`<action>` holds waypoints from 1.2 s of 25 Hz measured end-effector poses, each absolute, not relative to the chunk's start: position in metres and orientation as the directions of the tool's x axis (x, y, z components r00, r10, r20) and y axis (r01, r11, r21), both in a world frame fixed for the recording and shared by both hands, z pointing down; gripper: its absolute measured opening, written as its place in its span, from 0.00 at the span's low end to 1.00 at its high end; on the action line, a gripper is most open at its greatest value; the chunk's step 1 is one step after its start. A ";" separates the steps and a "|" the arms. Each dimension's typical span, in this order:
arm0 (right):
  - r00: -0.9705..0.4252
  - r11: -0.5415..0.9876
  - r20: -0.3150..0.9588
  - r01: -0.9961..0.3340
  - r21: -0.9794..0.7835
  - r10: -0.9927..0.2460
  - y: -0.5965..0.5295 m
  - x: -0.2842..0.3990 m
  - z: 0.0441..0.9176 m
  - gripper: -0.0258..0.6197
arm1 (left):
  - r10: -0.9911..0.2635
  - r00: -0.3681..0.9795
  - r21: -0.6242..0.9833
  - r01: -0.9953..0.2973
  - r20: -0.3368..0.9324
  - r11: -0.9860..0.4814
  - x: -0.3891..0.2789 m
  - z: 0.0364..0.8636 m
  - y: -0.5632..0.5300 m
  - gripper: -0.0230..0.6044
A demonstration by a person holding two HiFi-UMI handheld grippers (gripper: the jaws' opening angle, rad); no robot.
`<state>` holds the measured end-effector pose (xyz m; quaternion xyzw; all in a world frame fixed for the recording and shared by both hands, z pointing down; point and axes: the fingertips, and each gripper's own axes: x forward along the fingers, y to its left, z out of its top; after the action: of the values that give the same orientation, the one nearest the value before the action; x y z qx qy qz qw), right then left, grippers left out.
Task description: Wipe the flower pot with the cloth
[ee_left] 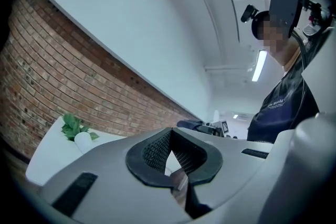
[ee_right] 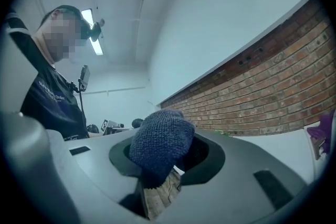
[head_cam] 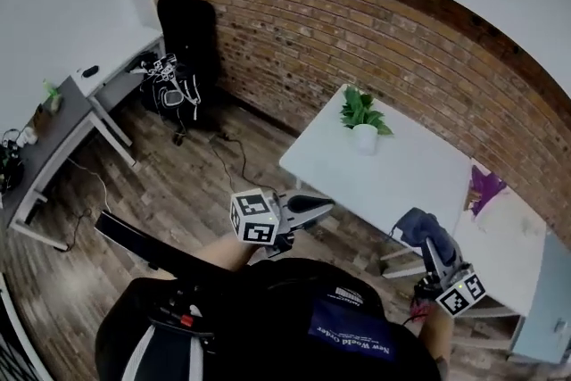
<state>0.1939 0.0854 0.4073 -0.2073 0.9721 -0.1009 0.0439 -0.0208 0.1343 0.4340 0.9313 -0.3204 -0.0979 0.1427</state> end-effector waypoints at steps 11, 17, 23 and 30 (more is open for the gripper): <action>-0.914 0.894 -0.032 -0.387 -0.226 -0.404 -0.013 0.163 0.426 0.22 | -0.626 0.776 0.318 -0.576 -0.078 -0.753 -0.052 0.450 0.039 0.04; -0.866 0.851 -0.027 -0.485 -0.203 -0.500 -0.083 0.110 0.415 0.22 | -0.527 0.843 0.307 -0.476 -0.106 -0.824 -0.101 0.452 -0.054 0.04; -0.804 0.788 -0.009 -0.580 -0.205 -0.595 -0.155 0.061 0.409 0.22 | -0.423 0.902 0.293 -0.381 -0.092 -0.877 -0.149 0.452 -0.146 0.04; -0.774 0.743 0.095 -0.628 -0.231 -0.626 -0.208 0.039 0.422 0.22 | -0.390 0.917 0.341 -0.342 -0.081 -0.876 -0.168 0.477 -0.216 0.04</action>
<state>0.0387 -0.2083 0.4221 -0.3358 0.9335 -0.1256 -0.0054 -0.1677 -0.2157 0.4766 0.9656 -0.1895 -0.0738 0.1619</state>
